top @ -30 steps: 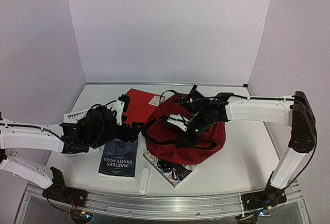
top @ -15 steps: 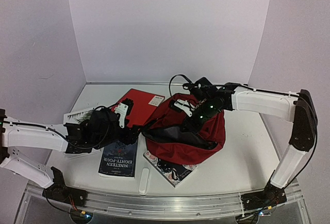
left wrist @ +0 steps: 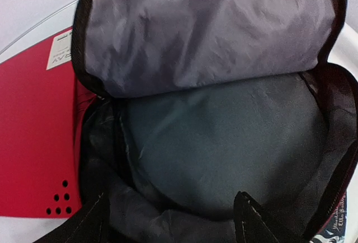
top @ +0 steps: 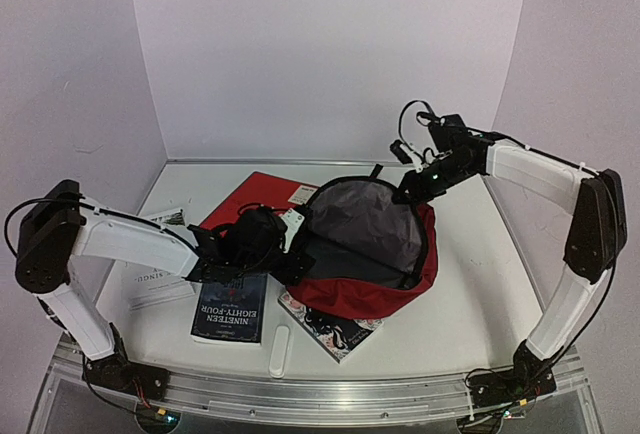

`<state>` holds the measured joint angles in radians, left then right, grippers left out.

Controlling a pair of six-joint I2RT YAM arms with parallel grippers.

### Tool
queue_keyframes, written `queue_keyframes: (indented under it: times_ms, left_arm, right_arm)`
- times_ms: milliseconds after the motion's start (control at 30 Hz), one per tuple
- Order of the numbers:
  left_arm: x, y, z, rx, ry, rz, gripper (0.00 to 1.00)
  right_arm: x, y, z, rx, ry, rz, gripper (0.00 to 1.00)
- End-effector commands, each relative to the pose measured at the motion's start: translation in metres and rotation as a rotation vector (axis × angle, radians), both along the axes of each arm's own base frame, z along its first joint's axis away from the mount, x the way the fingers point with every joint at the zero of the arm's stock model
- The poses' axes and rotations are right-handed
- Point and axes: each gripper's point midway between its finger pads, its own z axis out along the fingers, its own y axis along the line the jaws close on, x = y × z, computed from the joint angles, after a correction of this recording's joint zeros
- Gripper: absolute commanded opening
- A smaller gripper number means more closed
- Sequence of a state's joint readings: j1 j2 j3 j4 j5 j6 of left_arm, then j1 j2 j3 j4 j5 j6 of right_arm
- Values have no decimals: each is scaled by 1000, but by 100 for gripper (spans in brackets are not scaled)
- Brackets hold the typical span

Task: Pack the student bag
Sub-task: Unzip the student bag at the center of the board.

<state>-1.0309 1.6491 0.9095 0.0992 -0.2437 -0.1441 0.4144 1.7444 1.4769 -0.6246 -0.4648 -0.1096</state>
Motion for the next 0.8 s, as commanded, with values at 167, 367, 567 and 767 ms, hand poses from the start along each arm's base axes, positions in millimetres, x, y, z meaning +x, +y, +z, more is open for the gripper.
queue_keyframes:
  times_ms: [167, 367, 567, 767]
  left_arm:
    - [40, -35, -27, 82, -25, -84, 32]
    - [93, -29, -30, 87, -48, -21, 20]
    - [162, -23, -29, 103, -68, 40, 20]
    - [194, -18, -15, 58, -70, 50, 24]
  right_arm:
    - [41, -73, 24, 111, 12, -276, 0]
    - [36, -102, 34, 112, -27, -347, 0]
    - [64, -121, 32, 73, -101, -444, 0]
    - [110, -153, 5, -66, -187, -560, 0]
